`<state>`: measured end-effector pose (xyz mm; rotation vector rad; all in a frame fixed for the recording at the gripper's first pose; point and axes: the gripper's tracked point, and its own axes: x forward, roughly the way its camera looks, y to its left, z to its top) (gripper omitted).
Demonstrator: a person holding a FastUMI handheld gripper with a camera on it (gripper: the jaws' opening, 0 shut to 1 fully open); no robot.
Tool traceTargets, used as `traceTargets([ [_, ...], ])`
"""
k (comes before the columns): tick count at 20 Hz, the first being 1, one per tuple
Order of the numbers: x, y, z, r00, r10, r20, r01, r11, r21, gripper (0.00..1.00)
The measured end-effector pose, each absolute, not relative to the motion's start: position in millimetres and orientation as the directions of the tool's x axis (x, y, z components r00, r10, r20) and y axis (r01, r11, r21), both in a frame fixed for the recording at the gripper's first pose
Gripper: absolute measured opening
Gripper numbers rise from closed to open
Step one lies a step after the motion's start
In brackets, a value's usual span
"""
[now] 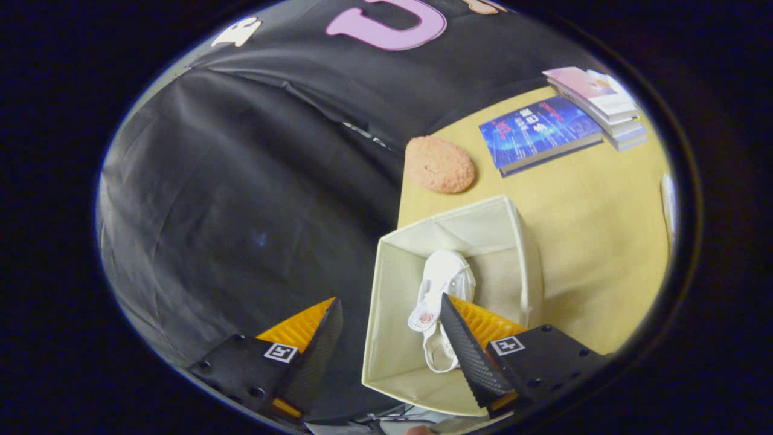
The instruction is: Open the storage box then place both shoes into the box .Put the left shoe in first, then the right shoe, with the right side of both shoes facing outward in a uniform manner.
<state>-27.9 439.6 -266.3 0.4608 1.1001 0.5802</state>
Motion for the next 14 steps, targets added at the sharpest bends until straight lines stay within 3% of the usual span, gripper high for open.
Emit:
traceTargets([
  [4,-15,384,-221,0.433,0.621,-0.654,-0.289,0.782,0.552,1.0],
  [9,-11,278,-201,0.54,0.505,-0.674,-0.379,0.86,0.341,0.99],
  [14,-8,164,-221,0.628,0.292,-0.721,-0.335,0.938,0.088,1.0],
])
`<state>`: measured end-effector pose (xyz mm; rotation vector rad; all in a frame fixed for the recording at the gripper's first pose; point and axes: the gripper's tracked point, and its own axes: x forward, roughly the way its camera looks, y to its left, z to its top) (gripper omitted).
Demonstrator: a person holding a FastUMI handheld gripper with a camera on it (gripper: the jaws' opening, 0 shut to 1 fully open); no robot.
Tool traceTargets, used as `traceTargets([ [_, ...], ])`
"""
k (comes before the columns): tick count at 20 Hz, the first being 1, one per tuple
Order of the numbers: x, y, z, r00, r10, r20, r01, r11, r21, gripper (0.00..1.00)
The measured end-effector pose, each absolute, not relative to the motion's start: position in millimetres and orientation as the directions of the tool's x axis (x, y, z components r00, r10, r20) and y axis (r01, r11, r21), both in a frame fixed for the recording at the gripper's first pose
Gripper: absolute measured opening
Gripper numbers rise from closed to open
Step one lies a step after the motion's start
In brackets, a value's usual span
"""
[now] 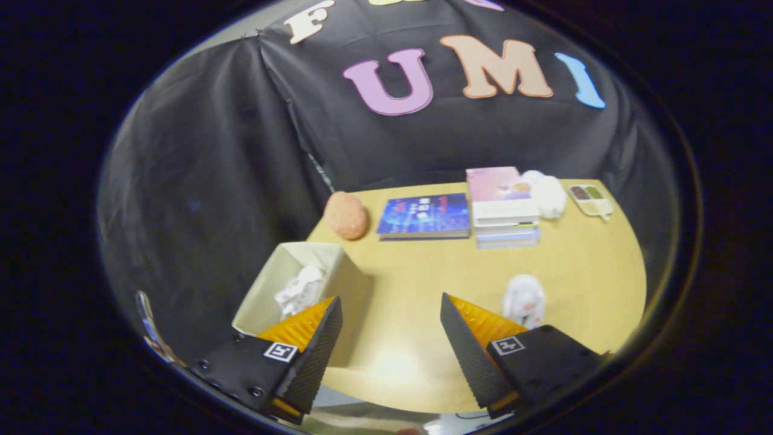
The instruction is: Open the storage box then place both shoes into the box .Put the left shoe in first, then the right shoe, with the right side of both shoes facing outward in a uniform manner.
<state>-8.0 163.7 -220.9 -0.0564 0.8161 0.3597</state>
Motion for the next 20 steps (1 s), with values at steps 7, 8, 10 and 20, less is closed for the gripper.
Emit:
traceTargets([
  [7,-20,36,-274,0.612,0.057,-0.789,-0.203,0.975,-0.087,1.0],
  [8,-21,22,-286,0.592,0.035,-0.805,-0.191,0.977,-0.098,1.0],
  [10,-23,-4,-306,0.564,-0.016,-0.826,-0.183,0.973,-0.144,1.0],
  [20,6,-37,-379,0.512,-0.12,-0.851,-0.218,0.94,-0.264,1.0],
])
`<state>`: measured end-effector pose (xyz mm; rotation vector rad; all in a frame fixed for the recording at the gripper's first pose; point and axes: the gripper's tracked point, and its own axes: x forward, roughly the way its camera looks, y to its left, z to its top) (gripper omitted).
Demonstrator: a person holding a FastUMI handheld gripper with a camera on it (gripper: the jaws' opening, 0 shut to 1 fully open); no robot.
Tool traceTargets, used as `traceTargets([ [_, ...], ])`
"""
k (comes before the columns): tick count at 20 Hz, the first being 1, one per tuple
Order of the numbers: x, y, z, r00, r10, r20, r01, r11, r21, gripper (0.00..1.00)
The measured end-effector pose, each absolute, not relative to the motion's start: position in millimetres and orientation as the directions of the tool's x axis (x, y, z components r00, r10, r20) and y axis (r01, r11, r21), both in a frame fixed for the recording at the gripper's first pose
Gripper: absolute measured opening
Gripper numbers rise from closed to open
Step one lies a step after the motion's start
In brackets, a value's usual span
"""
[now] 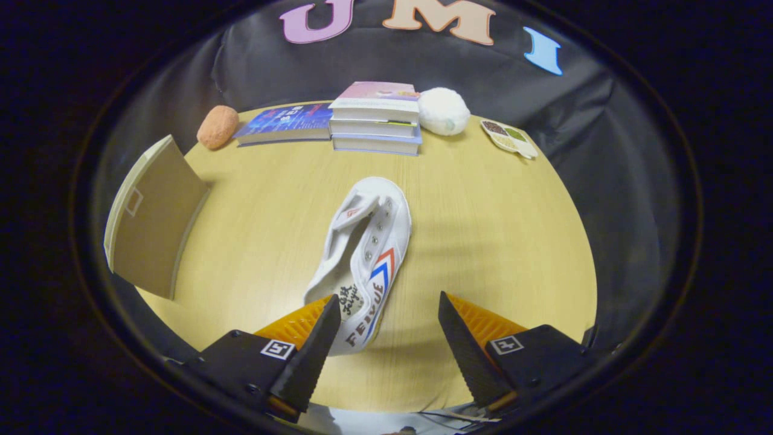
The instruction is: Open the storage box then place both shoes into the box .Put the left shoe in first, then the right shoe, with the right side of both shoes facing outward in a uniform manner.
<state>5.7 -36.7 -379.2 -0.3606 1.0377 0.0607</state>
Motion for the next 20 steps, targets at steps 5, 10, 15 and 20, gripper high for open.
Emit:
traceTargets([
  [5,25,-41,-405,0.468,-0.165,-0.868,-0.22,0.93,-0.296,0.95],
  [10,55,-44,-410,0.475,-0.159,-0.866,-0.161,0.951,-0.263,0.62],
  [15,60,-38,-421,0.43,-0.113,-0.896,-0.081,0.983,-0.163,0.3],
  [20,61,-52,-419,0.42,-0.123,-0.899,0.016,0.992,-0.128,0.11],
])
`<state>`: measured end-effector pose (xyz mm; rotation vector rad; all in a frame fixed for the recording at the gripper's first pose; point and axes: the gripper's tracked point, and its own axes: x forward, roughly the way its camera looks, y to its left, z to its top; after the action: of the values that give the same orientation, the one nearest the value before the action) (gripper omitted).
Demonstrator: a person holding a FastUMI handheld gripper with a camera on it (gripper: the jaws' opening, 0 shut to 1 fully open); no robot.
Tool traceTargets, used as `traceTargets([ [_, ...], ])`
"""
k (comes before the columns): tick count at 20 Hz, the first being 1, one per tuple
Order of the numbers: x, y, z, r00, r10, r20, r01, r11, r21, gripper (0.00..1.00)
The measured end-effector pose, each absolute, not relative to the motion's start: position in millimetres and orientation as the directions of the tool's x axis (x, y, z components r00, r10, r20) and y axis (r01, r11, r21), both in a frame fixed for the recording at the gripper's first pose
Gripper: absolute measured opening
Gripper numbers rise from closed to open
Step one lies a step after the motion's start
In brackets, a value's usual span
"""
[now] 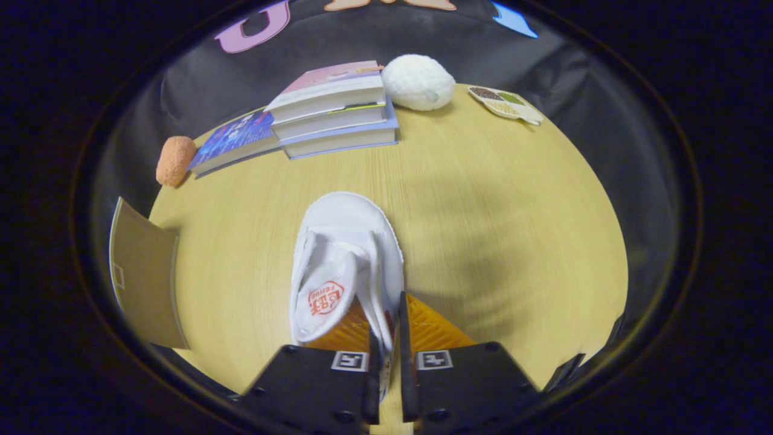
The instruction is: Open the storage box then place both shoes into the box .Put the left shoe in first, then the right shoe, with the right side of both shoes facing outward in a uniform manner.
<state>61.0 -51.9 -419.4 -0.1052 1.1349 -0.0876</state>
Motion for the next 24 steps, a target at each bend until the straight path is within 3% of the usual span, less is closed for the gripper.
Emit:
traceTargets([
  [1,60,-50,-419,0.414,-0.101,-0.905,0.037,0.995,-0.094,0.04],
  [4,56,-44,-421,0.392,-0.025,-0.92,0.106,0.994,0.018,0.04],
  [7,47,-11,-413,0.37,0.149,-0.917,0.194,0.953,0.234,0.04],
  [14,29,75,-355,0.435,0.342,-0.833,0.237,0.849,0.472,0.04],
  [24,1,244,-251,0.508,0.486,-0.711,0.103,0.786,0.61,0.04],
])
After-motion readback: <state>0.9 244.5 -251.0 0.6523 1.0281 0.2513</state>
